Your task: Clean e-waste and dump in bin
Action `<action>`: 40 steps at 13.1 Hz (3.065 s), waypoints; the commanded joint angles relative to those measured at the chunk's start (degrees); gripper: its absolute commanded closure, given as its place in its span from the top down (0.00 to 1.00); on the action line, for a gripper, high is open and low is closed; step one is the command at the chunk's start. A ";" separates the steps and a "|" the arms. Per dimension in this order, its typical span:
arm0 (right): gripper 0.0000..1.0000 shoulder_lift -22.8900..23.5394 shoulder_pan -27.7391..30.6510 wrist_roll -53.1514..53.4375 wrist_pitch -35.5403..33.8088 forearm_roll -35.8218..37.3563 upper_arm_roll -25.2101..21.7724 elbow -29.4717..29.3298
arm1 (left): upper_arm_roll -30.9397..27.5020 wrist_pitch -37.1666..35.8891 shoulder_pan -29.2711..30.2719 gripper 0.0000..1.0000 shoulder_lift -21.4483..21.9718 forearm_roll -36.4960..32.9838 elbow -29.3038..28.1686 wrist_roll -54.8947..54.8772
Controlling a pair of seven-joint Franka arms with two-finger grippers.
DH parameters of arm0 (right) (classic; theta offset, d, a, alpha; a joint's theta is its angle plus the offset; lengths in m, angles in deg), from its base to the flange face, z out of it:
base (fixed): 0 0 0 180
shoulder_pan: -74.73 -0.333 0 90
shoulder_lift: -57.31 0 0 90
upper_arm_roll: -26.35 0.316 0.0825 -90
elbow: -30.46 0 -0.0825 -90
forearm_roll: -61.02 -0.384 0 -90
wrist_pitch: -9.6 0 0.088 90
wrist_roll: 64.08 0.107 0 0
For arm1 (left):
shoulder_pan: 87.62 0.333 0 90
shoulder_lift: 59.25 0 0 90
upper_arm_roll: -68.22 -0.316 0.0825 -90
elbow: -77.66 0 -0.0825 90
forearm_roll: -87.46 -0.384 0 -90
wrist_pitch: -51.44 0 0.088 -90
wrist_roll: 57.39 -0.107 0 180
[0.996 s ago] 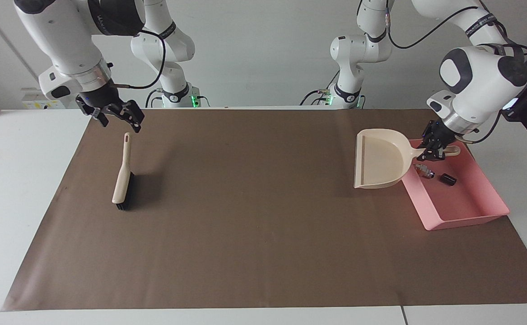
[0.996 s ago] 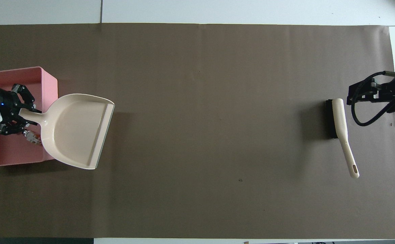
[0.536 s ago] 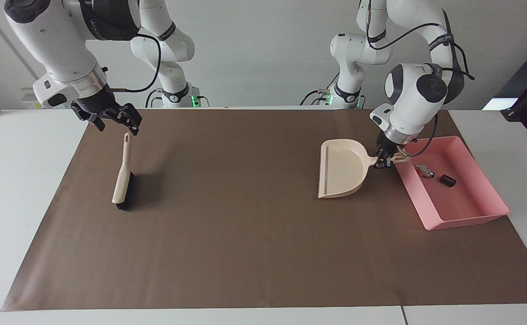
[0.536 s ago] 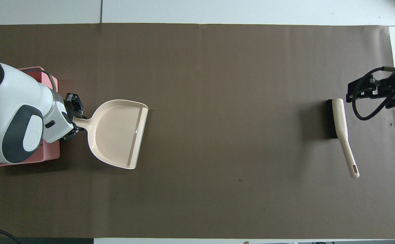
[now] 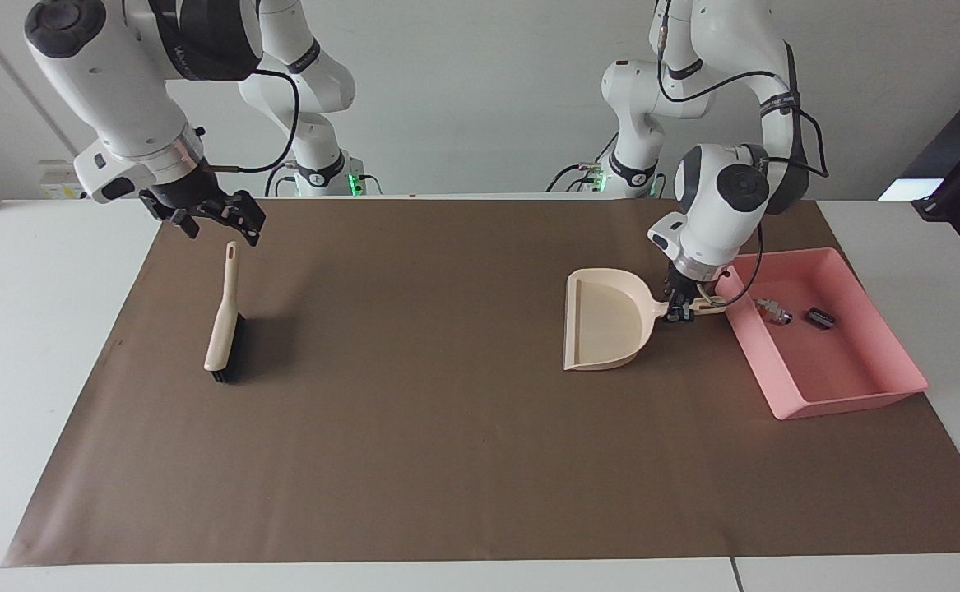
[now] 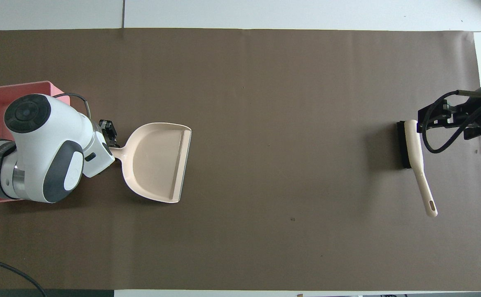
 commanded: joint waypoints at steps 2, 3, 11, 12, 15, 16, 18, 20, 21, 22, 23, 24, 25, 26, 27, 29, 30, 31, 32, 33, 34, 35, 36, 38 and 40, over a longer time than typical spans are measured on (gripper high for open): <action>1.00 -1.15 1.05 -1.26 1.26 -1.28 0.33 -0.71 | -0.92 3.65 -5.09 0.00 -1.79 -3.82 -1.99 7.55; 1.00 -0.89 1.05 -1.27 0.21 -1.28 0.33 -1.95 | -0.92 3.65 -5.89 0.00 -2.06 -4.45 -2.34 9.75; 1.00 -1.68 -2.37 -1.18 0.02 -1.37 -2.22 -1.17 | -0.92 -2.38 -7.30 0.59 -0.49 -4.46 -0.86 21.61; 1.00 -1.68 -4.29 -1.09 0.02 -1.37 -3.96 -1.17 | -0.92 -5.37 -7.04 0.66 -0.05 -4.55 0.63 23.47; 1.00 -1.77 -6.25 -1.26 0.19 -1.37 -7.05 -0.82 | -1.18 -7.16 -6.08 0.96 3.11 -4.46 1.61 30.31; 1.00 -1.77 -5.29 -1.27 0.20 -1.37 -6.79 -0.73 | -1.27 -7.59 -5.20 0.97 4.17 -4.55 1.61 33.47; 1.00 -1.77 -5.01 -1.27 0.20 -1.46 -6.61 -0.64 | -1.27 -10.48 -2.48 0.98 6.80 -4.46 1.35 42.33; 1.00 -1.85 -5.01 -1.35 0.11 -1.46 -6.61 -0.64 | -1.35 -14.44 2.26 0.98 8.65 -4.46 1.52 55.67; 1.00 -1.77 -5.36 -1.35 0.11 -1.37 -6.61 -0.64 | -1.36 -14.45 4.54 0.98 8.92 -4.46 2.04 62.87; 1.00 -1.85 -5.54 -1.44 0.20 -1.37 -6.61 -0.82 | -1.27 -14.71 6.48 0.98 8.75 -4.46 3.35 67.82; 1.00 -1.85 -5.54 -1.79 0.11 -1.37 -6.61 -1.08 | -1.35 -14.72 8.41 0.98 8.75 -4.46 4.32 69.00; 1.00 -1.85 -5.54 -2.58 0.11 -1.37 -6.61 -1.25 | -1.36 -14.80 9.91 0.98 8.31 -4.46 6.33 69.19; 1.00 -1.85 -5.54 -3.54 0.20 -1.37 -6.61 -1.26 | -1.27 -15.59 11.40 0.98 7.96 -4.46 8.27 69.27; 1.00 -1.85 -5.54 -3.90 0.20 -1.37 -6.61 -1.17 | -1.27 -16.90 12.72 0.98 7.78 -4.02 10.46 69.36; 1.00 -1.85 -5.54 -3.90 0.20 -1.37 -6.61 -1.17 | -1.27 -18.74 13.87 0.98 6.91 -3.76 13.27 69.80; 1.00 -1.94 -5.54 -3.81 0.28 -1.37 -6.61 -0.82 | -1.35 -24.27 14.41 0.98 4.54 -2.36 20.21 71.11; 1.00 -2.03 -5.54 -3.90 0.28 -1.37 -6.61 -0.82 | -1.36 -26.65 14.41 0.98 3.57 -0.61 23.55 73.12; 1.00 -2.03 -5.63 -3.90 0.11 -0.59 -6.52 -0.90 | -1.36 -28.32 14.41 0.98 2.95 0.45 26.02 76.19; 1.00 -1.94 -5.63 -3.99 -0.07 -0.15 -6.52 -0.99 | -1.36 -28.77 14.32 0.98 2.95 0.72 27.00 78.65; 1.00 -1.85 -5.63 -4.08 -0.24 0.29 -6.52 -1.34 | -1.36 -28.78 14.15 0.98 3.03 1.25 27.18 80.42; 1.00 -1.59 -5.63 -4.34 -0.77 0.65 -6.52 -1.95 | -1.36 -28.87 14.14 0.98 3.04 2.04 27.71 82.18; 1.00 -1.33 -5.63 -4.43 -1.03 0.82 -6.52 -2.66 | -1.36 -29.39 14.06 0.98 3.12 2.48 28.06 83.33; 1.00 -1.07 -5.63 -4.86 -2.17 1.61 -6.52 -3.53 | -1.36 -29.92 13.80 0.98 3.47 2.48 28.06 84.47; 1.00 -0.89 -5.54 -5.04 -3.49 2.06 -6.43 -4.68 | -1.36 -30.80 13.62 0.98 3.82 2.40 27.98 87.10; 1.00 -0.63 -5.89 -6.62 -2.88 2.93 -6.43 -4.68 | -1.36 -31.15 13.79 0.98 3.91 2.40 27.98 88.78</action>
